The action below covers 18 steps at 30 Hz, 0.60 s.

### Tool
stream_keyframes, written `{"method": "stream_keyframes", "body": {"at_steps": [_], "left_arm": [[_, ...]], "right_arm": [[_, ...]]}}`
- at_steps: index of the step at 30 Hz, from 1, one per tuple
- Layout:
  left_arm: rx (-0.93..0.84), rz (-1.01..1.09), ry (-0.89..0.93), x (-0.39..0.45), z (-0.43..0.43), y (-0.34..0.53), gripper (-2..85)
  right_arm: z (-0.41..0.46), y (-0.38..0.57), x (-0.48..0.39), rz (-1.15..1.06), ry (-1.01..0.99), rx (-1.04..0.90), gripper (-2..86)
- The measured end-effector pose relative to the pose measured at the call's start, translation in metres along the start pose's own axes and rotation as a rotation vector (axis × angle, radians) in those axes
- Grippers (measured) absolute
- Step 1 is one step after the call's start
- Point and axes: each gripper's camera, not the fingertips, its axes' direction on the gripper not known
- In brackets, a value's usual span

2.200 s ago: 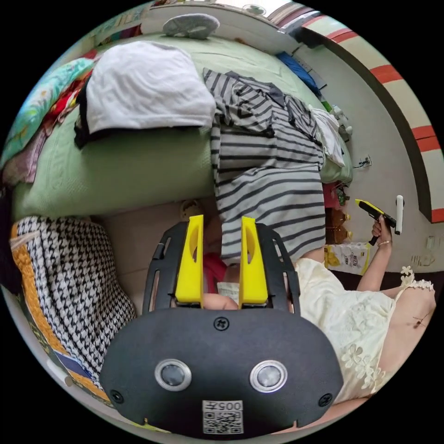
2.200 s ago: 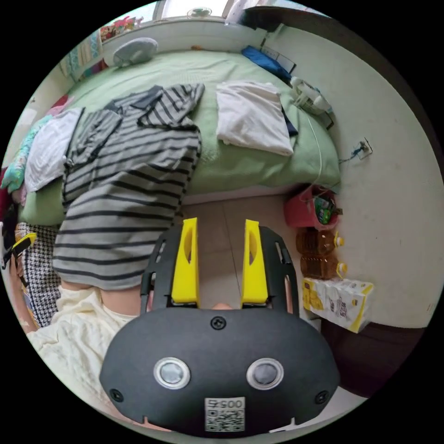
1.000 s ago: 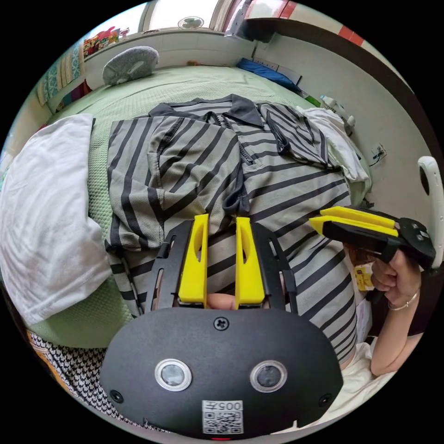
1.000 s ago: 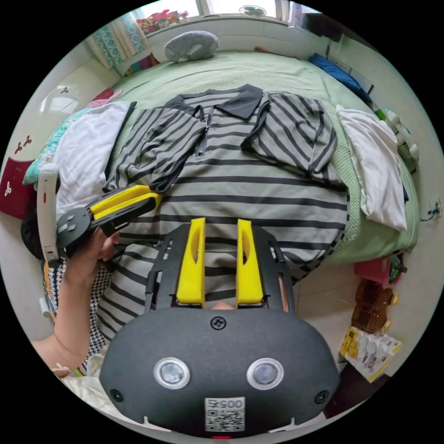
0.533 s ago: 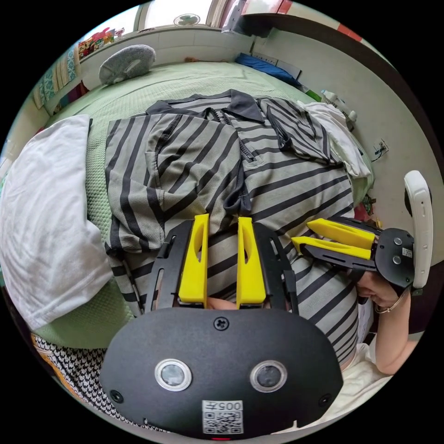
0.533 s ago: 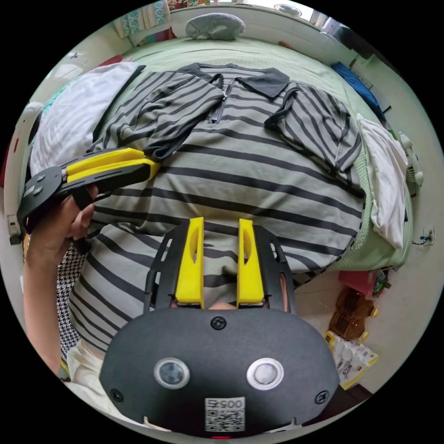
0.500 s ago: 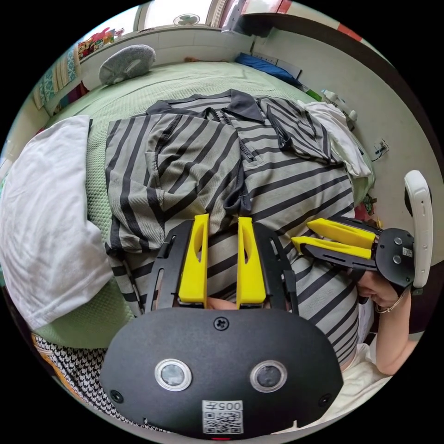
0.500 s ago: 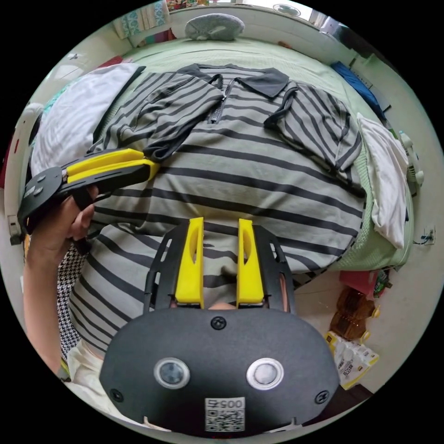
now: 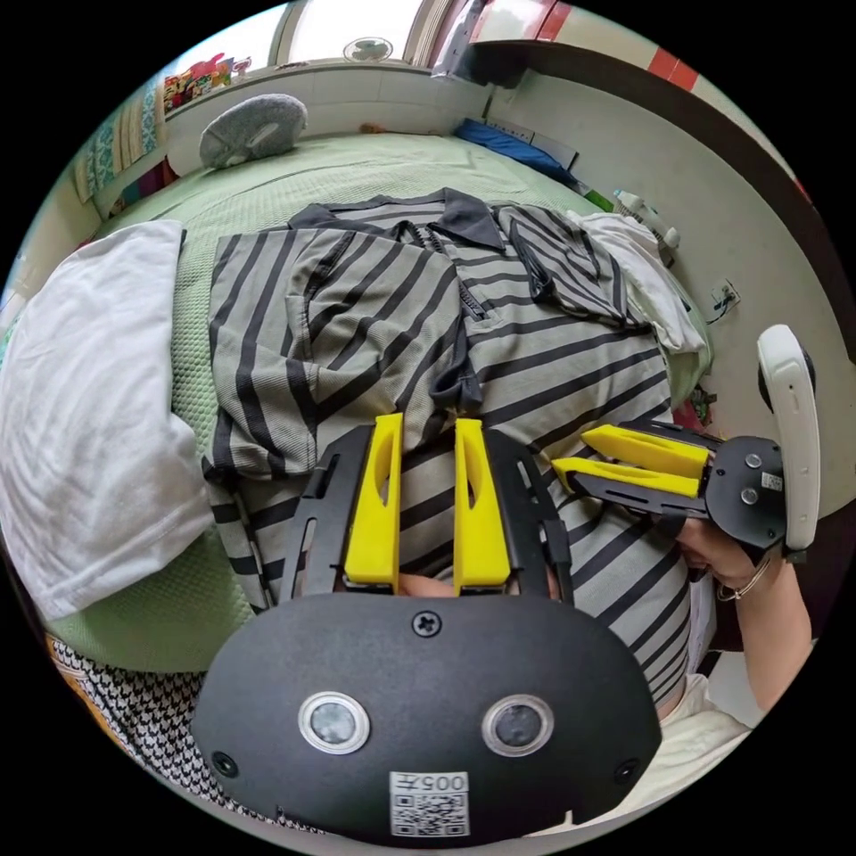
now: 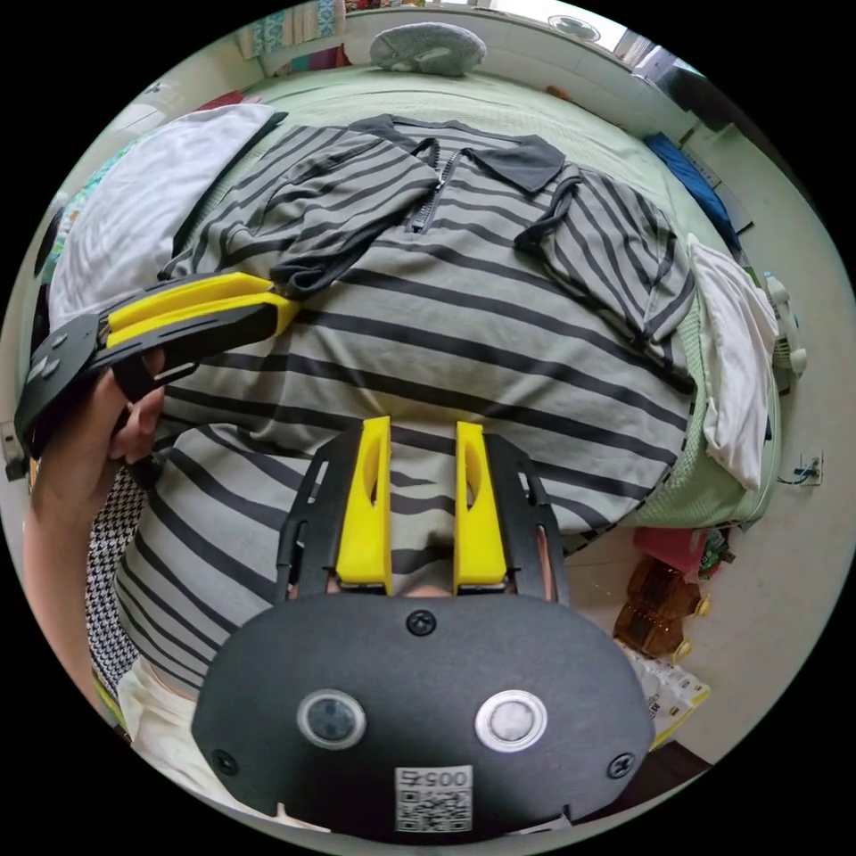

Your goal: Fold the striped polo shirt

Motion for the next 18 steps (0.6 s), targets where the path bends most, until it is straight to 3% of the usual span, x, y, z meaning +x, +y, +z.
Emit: {"method": "stream_keyframes", "body": {"at_steps": [11,18], "left_arm": [[0.028,0.024,-0.094,-0.004,-0.013,0.035,6.8],[0.009,-0.061,0.014,-0.04,-0.024,0.049,4.5]], "right_arm": [[0.002,0.001,-0.016,0.001,0.023,0.013,6.6],[0.003,0.0,-0.027,-0.009,0.045,0.012,6.5]]}}
